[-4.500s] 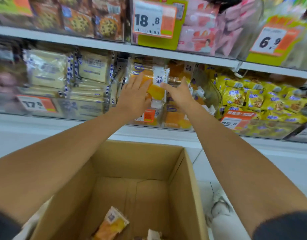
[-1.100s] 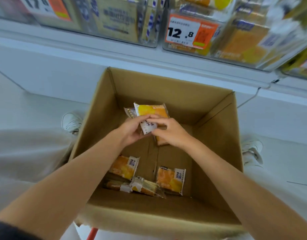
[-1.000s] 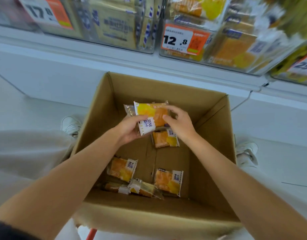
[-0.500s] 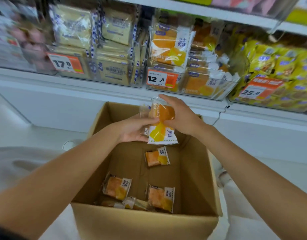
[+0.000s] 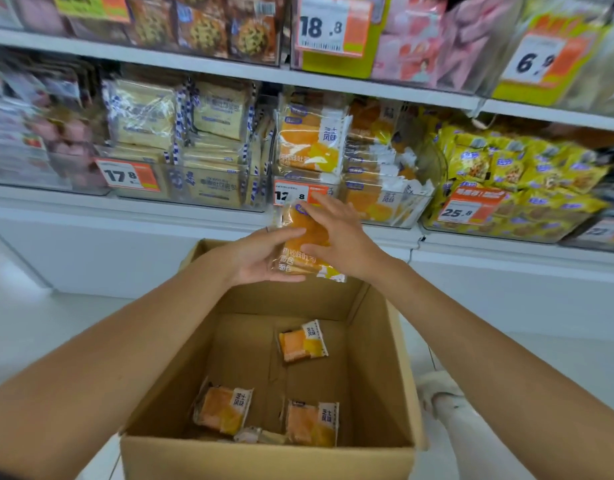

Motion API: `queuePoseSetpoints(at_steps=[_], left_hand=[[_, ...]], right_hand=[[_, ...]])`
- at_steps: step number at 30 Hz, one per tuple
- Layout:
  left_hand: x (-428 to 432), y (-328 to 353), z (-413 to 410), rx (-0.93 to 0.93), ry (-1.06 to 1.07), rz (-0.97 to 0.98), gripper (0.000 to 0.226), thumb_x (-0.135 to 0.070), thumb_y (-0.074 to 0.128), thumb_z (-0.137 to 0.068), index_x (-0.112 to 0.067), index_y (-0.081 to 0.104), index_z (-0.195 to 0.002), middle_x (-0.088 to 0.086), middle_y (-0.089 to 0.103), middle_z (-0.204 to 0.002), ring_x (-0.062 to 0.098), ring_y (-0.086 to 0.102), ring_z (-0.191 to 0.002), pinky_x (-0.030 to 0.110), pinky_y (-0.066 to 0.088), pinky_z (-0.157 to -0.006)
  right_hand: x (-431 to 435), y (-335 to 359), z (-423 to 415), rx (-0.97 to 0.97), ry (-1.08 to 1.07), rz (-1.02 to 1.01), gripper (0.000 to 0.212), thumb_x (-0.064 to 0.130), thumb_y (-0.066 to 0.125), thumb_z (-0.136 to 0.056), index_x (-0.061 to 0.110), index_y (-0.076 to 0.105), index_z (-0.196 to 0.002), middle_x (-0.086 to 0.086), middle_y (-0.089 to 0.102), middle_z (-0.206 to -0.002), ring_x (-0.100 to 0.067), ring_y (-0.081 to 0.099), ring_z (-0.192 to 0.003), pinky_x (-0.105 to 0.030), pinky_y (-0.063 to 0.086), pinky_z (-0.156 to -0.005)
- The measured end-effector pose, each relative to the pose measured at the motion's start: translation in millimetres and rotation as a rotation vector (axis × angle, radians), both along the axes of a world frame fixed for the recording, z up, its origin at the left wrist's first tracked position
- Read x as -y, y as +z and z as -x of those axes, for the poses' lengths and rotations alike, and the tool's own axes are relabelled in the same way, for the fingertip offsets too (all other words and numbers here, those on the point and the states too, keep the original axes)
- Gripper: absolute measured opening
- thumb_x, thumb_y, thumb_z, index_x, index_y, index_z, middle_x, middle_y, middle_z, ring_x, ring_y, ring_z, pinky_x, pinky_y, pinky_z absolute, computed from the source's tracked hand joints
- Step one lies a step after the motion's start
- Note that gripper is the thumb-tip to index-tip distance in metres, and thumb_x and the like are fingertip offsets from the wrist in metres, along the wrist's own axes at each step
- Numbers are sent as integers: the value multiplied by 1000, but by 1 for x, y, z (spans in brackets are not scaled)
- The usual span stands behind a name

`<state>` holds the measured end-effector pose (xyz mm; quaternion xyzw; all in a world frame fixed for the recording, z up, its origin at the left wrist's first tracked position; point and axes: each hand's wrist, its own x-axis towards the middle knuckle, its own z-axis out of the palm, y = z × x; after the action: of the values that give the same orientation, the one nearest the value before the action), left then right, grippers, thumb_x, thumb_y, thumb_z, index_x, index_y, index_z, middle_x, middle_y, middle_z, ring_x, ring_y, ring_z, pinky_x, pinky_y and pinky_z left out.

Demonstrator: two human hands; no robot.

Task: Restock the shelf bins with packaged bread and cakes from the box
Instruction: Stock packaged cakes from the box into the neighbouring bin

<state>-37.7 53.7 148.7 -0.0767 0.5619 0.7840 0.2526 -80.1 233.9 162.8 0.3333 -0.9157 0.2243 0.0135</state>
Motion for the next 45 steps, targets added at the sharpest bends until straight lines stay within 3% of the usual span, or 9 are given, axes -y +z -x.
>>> queuePoseSetpoints(at_steps=[4,8,13,16,22,28,33,43,45], left_hand=[[-7,6,9,-7,136,-84,40,-31,60,-94,-19,52,-132,14,64,-128,33,66,-112,58,54,-89],[-25,19,35,-93,101,-22,36,-35,56,-96,-25,51,-129,10,65,-126,31,62,-118,57,49,-99],[-51,45,82,-485,138,560,35,-51,50,-97,-23,62,-115,-2,69,-101,16,65,-95,25,51,-79],[-53,45,127,-817,250,844,54,-54,33,-102,-11,66,-96,11,63,-86,20,60,-80,31,46,-76],[-19,27,216,-1203,298,1818,57,-50,35,-100,-23,34,-151,11,30,-158,30,23,-148,51,13,-117],[-7,9,231,-1271,352,1867,62,-56,29,-99,-24,32,-152,11,36,-156,29,28,-146,55,14,-118],[-6,7,231,-1307,381,1885,62,-56,26,-100,-23,33,-152,9,38,-154,29,29,-145,55,15,-118],[-7,8,230,-1300,397,1900,61,-56,25,-100,-22,35,-150,10,41,-152,29,32,-143,56,17,-117],[-7,8,229,-1301,394,1902,61,-56,26,-100,-22,34,-150,9,41,-152,29,32,-143,56,17,-117]], right_hand=[[-18,8,16,390,-348,419,128,61,84,-58,28,9,-155,-3,26,-160,-23,27,-145,-48,25,-118],[-40,17,34,834,-329,739,90,48,88,-54,22,51,-132,-2,70,-118,-21,69,-104,-41,57,-90],[-65,26,76,847,-407,962,104,34,95,-49,11,46,-138,-11,70,-117,-26,72,-96,-35,59,-68],[-82,33,105,792,-463,1056,69,18,86,-69,9,54,-130,-13,71,-111,-27,73,-90,-37,60,-61],[-98,50,184,594,-523,1138,52,13,84,-73,11,61,-120,-11,74,-103,-24,74,-84,-38,61,-64],[-80,50,265,430,-587,1031,85,26,95,-54,3,55,-125,-13,70,-110,-24,73,-88,-43,61,-75],[-64,45,300,418,-592,857,84,38,83,-74,3,45,-140,-5,53,-139,-22,50,-130,-28,42,-107],[-62,32,291,68,-653,472,52,55,77,-74,7,63,-86,-5,64,-88,-20,59,-89,-30,49,-76],[-60,26,282,-177,-569,110,73,63,73,-73,16,57,-126,-15,57,-124,-32,50,-120,-40,40,-101]])
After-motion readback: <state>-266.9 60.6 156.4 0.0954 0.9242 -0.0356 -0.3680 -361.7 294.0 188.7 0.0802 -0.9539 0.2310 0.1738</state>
